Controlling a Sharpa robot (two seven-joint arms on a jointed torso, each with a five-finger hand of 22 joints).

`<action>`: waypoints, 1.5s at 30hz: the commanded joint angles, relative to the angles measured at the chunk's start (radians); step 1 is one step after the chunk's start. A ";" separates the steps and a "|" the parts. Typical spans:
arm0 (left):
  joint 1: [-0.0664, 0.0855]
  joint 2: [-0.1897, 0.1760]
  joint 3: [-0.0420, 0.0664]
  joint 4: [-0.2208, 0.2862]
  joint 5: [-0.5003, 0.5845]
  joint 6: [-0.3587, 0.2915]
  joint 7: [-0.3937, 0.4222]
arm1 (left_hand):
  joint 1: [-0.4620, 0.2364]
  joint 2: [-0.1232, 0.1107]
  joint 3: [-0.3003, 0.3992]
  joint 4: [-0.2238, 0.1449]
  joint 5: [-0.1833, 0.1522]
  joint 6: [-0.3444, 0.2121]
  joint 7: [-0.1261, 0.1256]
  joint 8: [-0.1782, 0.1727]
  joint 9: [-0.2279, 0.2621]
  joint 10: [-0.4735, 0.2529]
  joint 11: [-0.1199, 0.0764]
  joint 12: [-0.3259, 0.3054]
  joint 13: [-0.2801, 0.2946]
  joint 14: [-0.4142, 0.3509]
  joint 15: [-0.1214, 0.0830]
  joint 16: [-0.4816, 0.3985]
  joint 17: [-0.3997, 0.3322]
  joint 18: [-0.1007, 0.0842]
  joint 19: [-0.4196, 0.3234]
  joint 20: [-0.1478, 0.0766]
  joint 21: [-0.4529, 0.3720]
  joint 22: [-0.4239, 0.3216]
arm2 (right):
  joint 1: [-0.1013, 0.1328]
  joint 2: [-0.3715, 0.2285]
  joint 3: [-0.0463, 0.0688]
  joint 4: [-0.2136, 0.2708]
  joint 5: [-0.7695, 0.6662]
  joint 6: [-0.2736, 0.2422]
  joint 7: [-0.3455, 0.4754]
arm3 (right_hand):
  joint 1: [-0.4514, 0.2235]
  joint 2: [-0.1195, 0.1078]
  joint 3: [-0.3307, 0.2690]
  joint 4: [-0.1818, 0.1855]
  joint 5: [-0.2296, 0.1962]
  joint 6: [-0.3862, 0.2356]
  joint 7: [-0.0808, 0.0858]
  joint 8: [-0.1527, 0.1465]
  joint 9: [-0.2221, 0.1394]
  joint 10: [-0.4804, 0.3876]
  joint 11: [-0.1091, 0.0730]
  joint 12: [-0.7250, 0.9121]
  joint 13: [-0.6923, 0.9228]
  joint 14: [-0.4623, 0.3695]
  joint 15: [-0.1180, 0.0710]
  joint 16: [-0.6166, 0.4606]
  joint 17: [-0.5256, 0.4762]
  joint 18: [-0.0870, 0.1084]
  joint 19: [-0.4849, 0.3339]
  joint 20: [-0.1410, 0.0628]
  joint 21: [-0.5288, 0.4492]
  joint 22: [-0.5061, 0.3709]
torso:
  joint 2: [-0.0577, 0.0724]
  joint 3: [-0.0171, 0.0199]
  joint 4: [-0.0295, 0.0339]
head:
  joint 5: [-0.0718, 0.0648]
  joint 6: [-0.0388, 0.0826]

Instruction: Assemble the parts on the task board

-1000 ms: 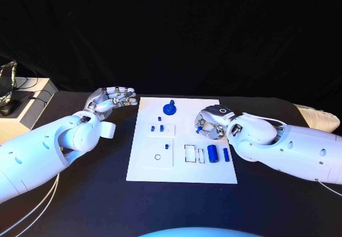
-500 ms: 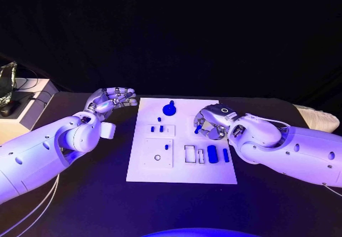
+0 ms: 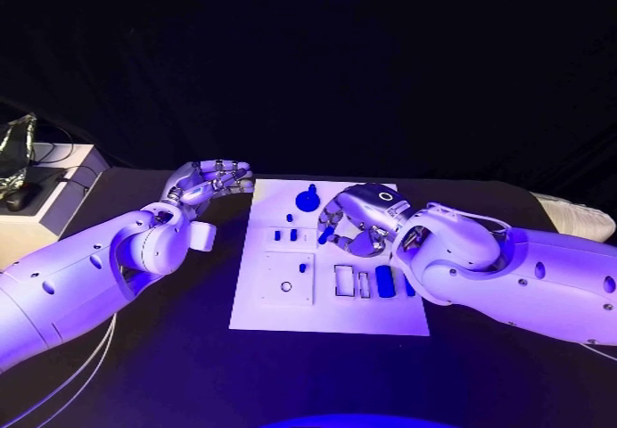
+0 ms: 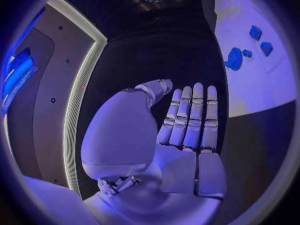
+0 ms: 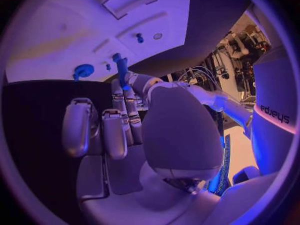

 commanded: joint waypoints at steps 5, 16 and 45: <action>0.000 0.011 0.000 -0.004 0.003 0.019 0.008 | 0.005 0.003 -0.002 0.000 -0.002 0.002 0.000 0.004 -0.001 0.002 0.006 -0.006 0.002 -0.001 0.005 -0.006 0.001 0.012 0.008 -0.003 -0.007 -0.001 | -0.036 0.076 -0.015 -0.016 -0.033 0.005 0.030 | 0.023 0.030 0.010 -0.014 0.005 0.006 -0.002 0.005 0.002 0.050 -0.040 0.001 0.011 0.040 -0.006 0.002 -0.005 -0.015 0.029 -0.007 -0.002 0.108 | -0.002 -0.0035 0.0044 | 0.004 0.002; 0.000 0.018 0.000 -0.002 0.004 0.022 0.007 | 0.006 0.003 -0.002 0.000 -0.002 0.003 -0.001 0.005 -0.001 0.002 0.006 -0.006 0.002 -0.001 0.005 -0.007 0.002 0.012 0.009 -0.003 -0.008 -0.002 | -0.093 0.147 -0.024 -0.060 -0.102 -0.016 0.029 | 0.021 0.030 0.015 -0.019 0.011 0.005 0.000 0.006 0.004 0.050 -0.039 -0.002 0.012 0.040 -0.006 0.001 -0.007 -0.015 0.029 -0.007 -0.003 0.108 | 0.002 -0.0025 0.0031 | 0.015 -0.002; 0.000 0.010 0.000 0.002 0.004 0.022 0.003 | 0.006 0.003 -0.002 0.000 -0.002 0.003 -0.001 0.005 -0.001 0.002 0.006 -0.006 0.002 -0.001 0.005 -0.007 0.002 0.012 0.009 -0.003 -0.008 -0.002 | -0.130 0.191 -0.033 -0.105 -0.146 0.006 0.039 | 0.016 0.028 0.022 -0.026 0.021 0.003 0.001 0.008 0.007 0.052 -0.038 -0.004 0.013 0.041 -0.005 0.002 -0.005 -0.015 0.029 -0.007 -0.003 0.109 | 0.002 -0.0010 0.0011 | 0.028 -0.016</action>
